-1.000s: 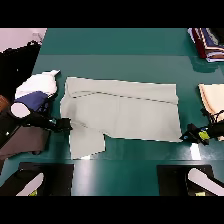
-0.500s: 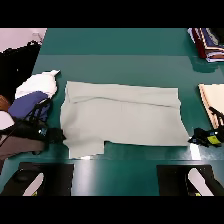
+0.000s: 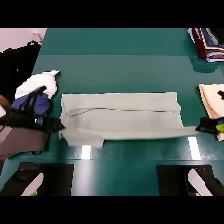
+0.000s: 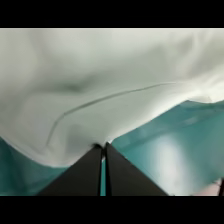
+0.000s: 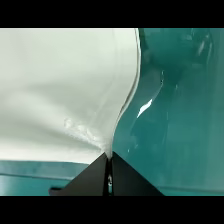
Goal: Fold the shirts.
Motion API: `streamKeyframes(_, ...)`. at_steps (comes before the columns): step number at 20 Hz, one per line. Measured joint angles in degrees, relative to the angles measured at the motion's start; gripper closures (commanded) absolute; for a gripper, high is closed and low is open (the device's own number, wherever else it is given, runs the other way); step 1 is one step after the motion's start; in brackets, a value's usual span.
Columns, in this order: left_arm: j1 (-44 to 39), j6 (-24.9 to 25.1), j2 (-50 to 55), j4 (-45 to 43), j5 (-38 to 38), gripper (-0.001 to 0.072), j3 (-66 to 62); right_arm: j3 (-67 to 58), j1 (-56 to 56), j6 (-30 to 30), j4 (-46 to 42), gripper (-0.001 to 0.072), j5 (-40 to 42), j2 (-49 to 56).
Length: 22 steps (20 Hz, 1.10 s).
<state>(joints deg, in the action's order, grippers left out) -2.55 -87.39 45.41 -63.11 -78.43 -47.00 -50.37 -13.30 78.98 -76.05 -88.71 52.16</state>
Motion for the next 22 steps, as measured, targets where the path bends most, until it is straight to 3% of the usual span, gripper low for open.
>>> streamKeyframes(11, 0.0, 4.9, 30.1, -2.7, 20.6, 0.0678, -19.4, -26.1, 7.6, 3.0, 4.2, 0.0687, 5.7, 31.8)
streamKeyframes(12, 0.0, 5.0, 31.3, -2.8, 22.0, 0.0676, -20.1, -27.8, 7.6, 3.1, 5.4, 0.0484, 5.9, 33.8)
streamKeyframes(13, 0.0, 5.0, 32.2, -2.8, 23.4, 0.0628, -20.6, -29.4, 7.6, 3.2, 6.4, 0.0244, 6.0, 35.6)
streamKeyframes(14, 0.0, 5.2, 32.8, -2.8, 24.6, 0.0360, -21.0, -30.8, 7.5, 3.1, 7.3, 0.0224, 6.1, 37.1)
streamKeyframes(15, 0.0, 5.2, 33.2, -2.8, 25.4, 0.0195, -21.2, -32.2, 7.5, 3.1, 8.2, 0.0224, 6.1, 38.5)
streamKeyframes(21, 0.0, 5.0, 34.2, -3.9, 22.4, 0.0209, -25.6, -36.0, 6.0, 1.5, 11.2, 0.0225, 5.4, 41.8)
streamKeyframes(22, 0.0, 5.0, 34.2, -4.3, 20.8, 0.0316, -27.0, -35.8, 5.3, 0.8, 11.5, 0.0225, 4.5, 41.9)
